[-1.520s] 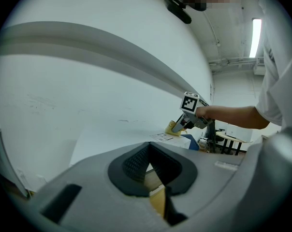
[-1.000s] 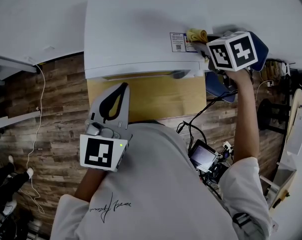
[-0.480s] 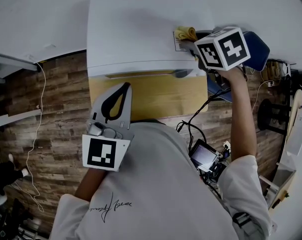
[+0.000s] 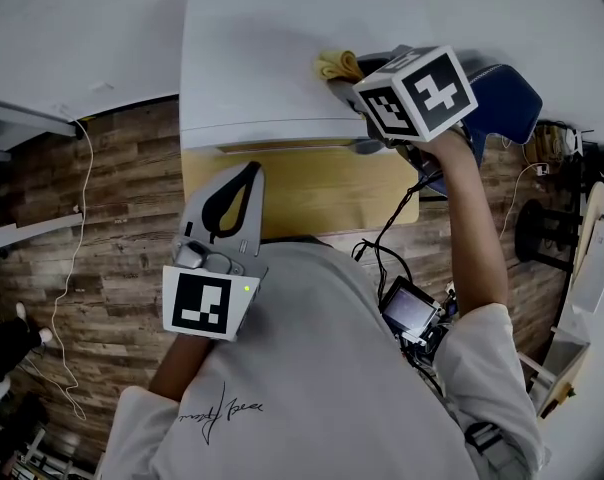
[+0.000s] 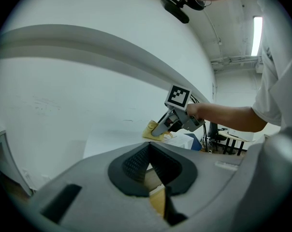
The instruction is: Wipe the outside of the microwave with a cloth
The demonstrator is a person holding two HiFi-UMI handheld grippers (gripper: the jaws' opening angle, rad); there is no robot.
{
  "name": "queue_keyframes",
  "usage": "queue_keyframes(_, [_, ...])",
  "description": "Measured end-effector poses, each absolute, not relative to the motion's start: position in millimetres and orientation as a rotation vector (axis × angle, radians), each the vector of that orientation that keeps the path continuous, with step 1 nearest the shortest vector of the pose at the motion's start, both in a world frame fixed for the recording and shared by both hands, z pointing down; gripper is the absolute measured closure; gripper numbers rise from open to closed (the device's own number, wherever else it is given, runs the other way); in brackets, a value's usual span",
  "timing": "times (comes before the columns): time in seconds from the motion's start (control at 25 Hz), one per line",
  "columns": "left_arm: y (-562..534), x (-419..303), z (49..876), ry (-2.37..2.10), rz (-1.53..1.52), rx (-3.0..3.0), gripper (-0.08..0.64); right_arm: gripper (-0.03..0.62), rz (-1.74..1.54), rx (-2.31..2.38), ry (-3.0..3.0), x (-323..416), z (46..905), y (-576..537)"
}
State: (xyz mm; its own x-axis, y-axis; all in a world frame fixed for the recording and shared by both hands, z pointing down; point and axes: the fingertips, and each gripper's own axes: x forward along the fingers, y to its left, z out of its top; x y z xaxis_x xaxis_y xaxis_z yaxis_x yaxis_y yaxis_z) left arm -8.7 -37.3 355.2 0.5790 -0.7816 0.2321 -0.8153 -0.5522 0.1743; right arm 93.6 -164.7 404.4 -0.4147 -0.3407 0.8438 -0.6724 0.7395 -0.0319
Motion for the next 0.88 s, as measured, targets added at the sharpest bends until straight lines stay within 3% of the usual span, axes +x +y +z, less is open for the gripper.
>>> queue_keyframes(0.88, [-38, -46, 350, -1.428, 0.154, 2.479, 0.569, 0.472, 0.381, 0.514, -2.162, -31, 399, -155])
